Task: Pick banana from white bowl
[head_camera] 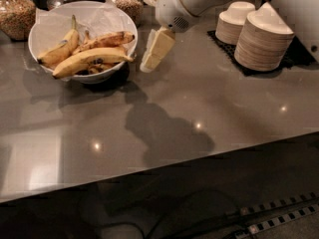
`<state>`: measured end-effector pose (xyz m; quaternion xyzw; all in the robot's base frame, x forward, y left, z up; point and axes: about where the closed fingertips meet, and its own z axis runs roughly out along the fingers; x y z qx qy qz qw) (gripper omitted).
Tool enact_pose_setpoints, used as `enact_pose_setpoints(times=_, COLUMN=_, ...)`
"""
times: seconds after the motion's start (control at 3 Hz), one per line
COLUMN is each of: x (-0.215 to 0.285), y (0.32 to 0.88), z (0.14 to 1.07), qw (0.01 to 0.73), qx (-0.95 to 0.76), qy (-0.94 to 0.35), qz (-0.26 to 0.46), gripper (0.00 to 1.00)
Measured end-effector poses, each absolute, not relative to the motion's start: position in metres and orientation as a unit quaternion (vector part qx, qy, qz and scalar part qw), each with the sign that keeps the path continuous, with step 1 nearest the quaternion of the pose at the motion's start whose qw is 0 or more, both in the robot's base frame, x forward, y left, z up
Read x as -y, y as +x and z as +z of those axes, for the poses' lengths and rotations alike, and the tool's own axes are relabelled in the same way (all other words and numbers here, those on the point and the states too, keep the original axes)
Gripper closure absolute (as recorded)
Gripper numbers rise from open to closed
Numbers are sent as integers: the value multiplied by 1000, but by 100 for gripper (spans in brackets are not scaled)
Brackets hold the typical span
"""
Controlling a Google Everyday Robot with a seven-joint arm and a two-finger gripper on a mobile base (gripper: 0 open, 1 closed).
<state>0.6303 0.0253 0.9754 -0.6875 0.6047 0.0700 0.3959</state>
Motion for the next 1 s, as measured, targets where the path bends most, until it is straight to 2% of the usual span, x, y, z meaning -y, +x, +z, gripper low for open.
enact_pose_setpoints(times=0.33, x=-80, y=646, z=958, qw=407, qx=-569, qy=-706, qz=107, gripper=0)
enact_pose_setpoints(times=1.0, x=-142, y=665, z=945, qw=426, qx=-534, qy=-713, qz=159, gripper=37)
